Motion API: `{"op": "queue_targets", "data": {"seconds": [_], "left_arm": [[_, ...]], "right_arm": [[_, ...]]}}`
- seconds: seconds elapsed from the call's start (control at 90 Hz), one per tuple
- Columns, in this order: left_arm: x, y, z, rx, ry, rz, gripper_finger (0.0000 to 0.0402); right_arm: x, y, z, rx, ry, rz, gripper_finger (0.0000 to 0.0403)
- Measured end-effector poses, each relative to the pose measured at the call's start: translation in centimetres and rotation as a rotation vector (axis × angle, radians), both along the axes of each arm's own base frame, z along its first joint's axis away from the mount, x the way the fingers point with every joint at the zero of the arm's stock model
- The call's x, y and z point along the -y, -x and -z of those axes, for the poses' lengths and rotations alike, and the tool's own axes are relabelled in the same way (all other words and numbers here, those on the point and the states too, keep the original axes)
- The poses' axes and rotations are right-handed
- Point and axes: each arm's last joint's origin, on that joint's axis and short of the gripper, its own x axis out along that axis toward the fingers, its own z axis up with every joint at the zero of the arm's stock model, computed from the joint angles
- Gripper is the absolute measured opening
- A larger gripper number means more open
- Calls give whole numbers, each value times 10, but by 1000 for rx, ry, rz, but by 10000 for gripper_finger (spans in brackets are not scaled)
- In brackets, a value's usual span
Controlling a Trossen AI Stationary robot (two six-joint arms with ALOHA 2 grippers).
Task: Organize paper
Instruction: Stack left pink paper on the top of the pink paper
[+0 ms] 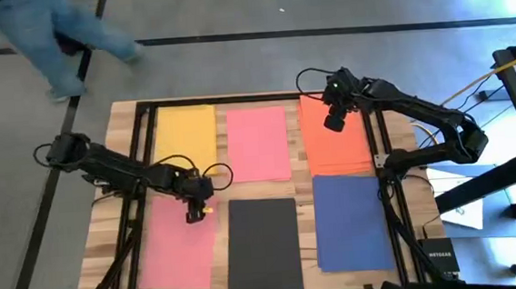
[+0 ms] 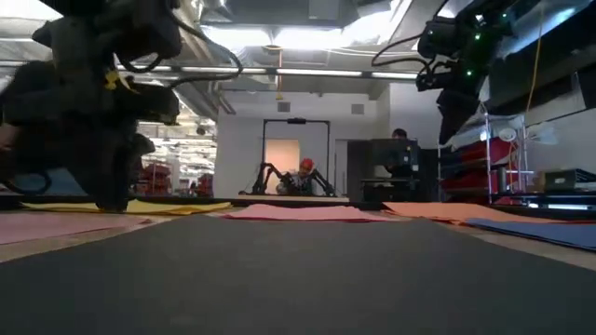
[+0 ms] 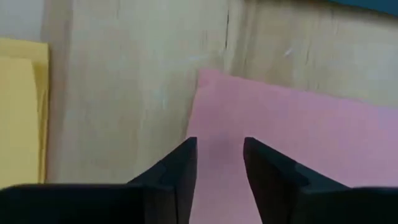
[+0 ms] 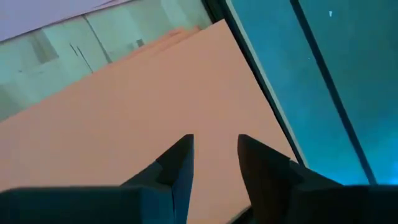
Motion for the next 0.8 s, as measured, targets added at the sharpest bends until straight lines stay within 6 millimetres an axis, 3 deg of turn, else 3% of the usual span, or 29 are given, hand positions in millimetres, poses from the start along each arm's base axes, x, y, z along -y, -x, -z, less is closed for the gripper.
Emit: {"op": "queue_targets", "data": {"seconds": [0.367, 0.8], "left_arm": [[-3, -10, 15, -17, -47, 18, 118], [-7, -22, -8, 68, -89, 115, 118]], "right_arm": [[0, 0, 0, 0, 0, 0, 115], [0, 0, 0, 4, 1, 0, 115]]}}
